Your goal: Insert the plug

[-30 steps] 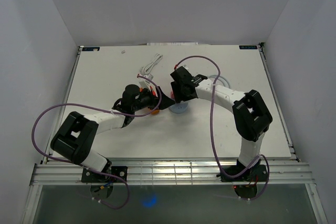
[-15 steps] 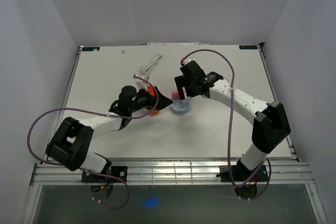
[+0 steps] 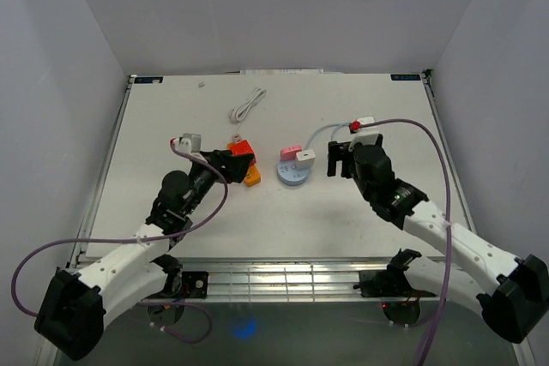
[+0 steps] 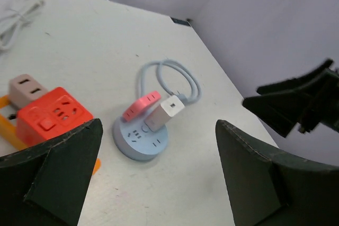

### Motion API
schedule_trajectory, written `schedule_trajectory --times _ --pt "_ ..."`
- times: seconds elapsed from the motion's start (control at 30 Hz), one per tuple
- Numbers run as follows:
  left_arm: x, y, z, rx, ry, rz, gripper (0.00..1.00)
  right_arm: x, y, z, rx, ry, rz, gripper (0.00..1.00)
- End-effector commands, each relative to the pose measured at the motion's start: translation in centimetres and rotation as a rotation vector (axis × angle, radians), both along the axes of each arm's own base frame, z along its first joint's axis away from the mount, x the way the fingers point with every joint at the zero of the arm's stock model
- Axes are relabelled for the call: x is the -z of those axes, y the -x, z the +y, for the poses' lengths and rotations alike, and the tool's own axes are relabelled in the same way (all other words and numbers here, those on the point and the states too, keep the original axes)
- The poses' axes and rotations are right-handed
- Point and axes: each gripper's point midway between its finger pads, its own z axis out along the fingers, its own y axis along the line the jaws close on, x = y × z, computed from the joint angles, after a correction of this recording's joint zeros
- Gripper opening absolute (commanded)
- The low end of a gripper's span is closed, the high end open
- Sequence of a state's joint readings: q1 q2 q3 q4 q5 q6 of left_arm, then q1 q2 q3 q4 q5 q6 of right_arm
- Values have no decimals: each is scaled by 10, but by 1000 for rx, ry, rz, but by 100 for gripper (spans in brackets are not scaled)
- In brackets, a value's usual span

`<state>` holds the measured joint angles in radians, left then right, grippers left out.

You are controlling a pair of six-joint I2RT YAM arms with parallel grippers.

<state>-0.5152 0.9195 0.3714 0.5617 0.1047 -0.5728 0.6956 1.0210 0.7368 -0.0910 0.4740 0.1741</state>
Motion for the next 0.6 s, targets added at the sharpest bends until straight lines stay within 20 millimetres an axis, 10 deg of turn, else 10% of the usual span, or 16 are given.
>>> schedule_trajectory --times 0.0,0.23,0.57 --pt "-1 -17 72 -409 35 -37 98 -56 -2 -38 174 -132 -279 89" --pt "12 -12 128 -692 105 -26 97 -29 23 -101 432 -213 -382 89" --pt "19 -17 121 -673 68 -3 96 14 33 -110 487 -263 -320 89"
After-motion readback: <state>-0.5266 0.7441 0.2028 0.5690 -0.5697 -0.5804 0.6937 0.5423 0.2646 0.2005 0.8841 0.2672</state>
